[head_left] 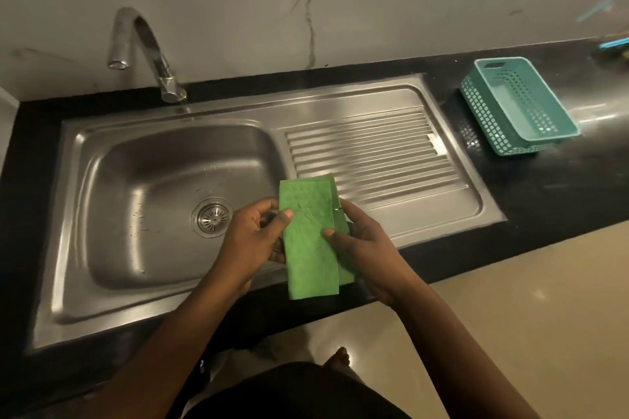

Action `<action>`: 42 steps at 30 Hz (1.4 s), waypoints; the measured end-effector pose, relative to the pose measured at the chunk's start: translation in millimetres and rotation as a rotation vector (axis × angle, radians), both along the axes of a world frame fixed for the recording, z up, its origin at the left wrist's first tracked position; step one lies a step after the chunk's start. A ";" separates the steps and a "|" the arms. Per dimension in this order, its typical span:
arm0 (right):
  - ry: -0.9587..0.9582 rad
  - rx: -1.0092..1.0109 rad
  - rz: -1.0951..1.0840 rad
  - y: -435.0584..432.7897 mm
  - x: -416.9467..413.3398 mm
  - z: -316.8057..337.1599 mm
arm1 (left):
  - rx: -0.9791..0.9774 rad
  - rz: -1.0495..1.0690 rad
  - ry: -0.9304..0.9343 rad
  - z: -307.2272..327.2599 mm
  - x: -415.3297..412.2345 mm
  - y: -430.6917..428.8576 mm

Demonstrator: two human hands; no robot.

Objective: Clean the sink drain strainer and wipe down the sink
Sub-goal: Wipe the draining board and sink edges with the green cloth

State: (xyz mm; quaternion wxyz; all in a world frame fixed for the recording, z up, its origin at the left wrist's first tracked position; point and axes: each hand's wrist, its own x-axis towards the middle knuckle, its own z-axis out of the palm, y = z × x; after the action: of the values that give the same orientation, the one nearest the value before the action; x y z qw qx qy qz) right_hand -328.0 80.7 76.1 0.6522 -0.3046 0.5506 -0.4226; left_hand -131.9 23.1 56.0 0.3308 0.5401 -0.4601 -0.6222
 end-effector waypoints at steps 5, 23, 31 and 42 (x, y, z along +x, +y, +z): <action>0.024 -0.015 -0.089 36.6 -59.8 -1.9 | 0.003 -0.077 0.060 10.6 -63.8 32.1; 0.338 -0.114 -0.285 128.0 -244.4 31.1 | -0.116 -0.328 0.050 33.1 -268.0 71.4; 0.410 -0.118 -0.374 97.2 -324.6 41.9 | -0.118 -0.408 0.081 44.6 -350.8 33.8; 0.454 -0.146 -0.351 -5.4 -419.0 49.1 | -0.068 -0.426 0.108 48.7 -434.9 -46.7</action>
State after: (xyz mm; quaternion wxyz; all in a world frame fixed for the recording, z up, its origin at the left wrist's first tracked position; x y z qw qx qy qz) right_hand -747.0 75.3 125.1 0.4056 -0.3375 0.6947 -0.4889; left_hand -566.8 -23.6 104.7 0.2342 0.3848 -0.5663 -0.6902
